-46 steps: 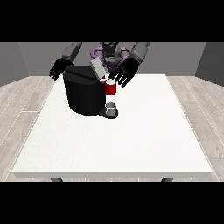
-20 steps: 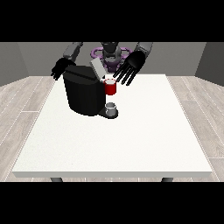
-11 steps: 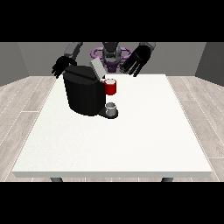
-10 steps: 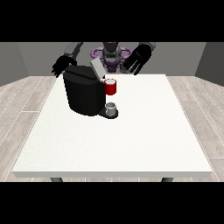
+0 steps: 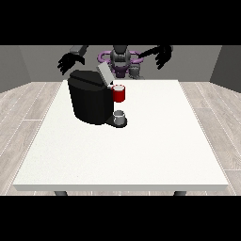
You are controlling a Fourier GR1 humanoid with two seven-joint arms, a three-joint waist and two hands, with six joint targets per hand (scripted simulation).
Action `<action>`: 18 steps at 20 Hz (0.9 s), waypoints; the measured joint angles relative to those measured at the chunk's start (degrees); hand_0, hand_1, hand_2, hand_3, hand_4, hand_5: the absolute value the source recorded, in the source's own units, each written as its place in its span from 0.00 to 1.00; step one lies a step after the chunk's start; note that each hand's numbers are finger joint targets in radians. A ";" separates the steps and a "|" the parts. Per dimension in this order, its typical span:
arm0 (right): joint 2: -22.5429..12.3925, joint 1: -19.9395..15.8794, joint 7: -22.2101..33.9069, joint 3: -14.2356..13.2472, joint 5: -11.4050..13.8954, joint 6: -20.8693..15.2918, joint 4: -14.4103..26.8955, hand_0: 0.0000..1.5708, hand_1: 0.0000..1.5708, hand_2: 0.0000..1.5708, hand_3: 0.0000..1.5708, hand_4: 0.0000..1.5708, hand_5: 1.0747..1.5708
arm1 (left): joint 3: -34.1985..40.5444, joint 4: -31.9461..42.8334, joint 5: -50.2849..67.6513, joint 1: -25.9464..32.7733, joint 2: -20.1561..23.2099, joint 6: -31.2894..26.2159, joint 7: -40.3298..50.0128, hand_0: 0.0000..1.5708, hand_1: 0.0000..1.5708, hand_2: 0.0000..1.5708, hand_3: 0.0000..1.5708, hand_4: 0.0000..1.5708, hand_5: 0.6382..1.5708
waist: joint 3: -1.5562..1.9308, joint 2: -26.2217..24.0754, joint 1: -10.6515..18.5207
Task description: Insert the coffee pod into the coffee machine and close the lid
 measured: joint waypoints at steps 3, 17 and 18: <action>-0.96 1.27 1.02 1.32 0.60 1.43 -1.95 0.00 0.00 0.00 0.00 0.24 1.00 | 1.74 -0.32 2.76 4.39 -1.07 -0.79 -1.24 0.00 0.00 0.00 0.00 0.14 1.00 | 0.00 -3.00 1.28; -6.38 -6.34 8.79 2.78 -0.77 8.14 -7.84 0.00 0.00 0.00 0.00 0.00 1.00 | 2.61 -6.78 11.76 15.40 -7.87 -4.05 0.75 0.00 0.00 0.00 0.00 0.00 1.00 | 0.03 -6.85 8.91; -6.52 -6.82 8.92 2.93 -0.48 8.29 -7.54 0.00 0.00 0.00 0.00 0.09 1.00 | 2.34 -7.91 12.41 15.82 -8.35 -4.26 1.45 0.00 0.00 0.00 0.00 0.00 1.00 | 0.03 -6.79 9.62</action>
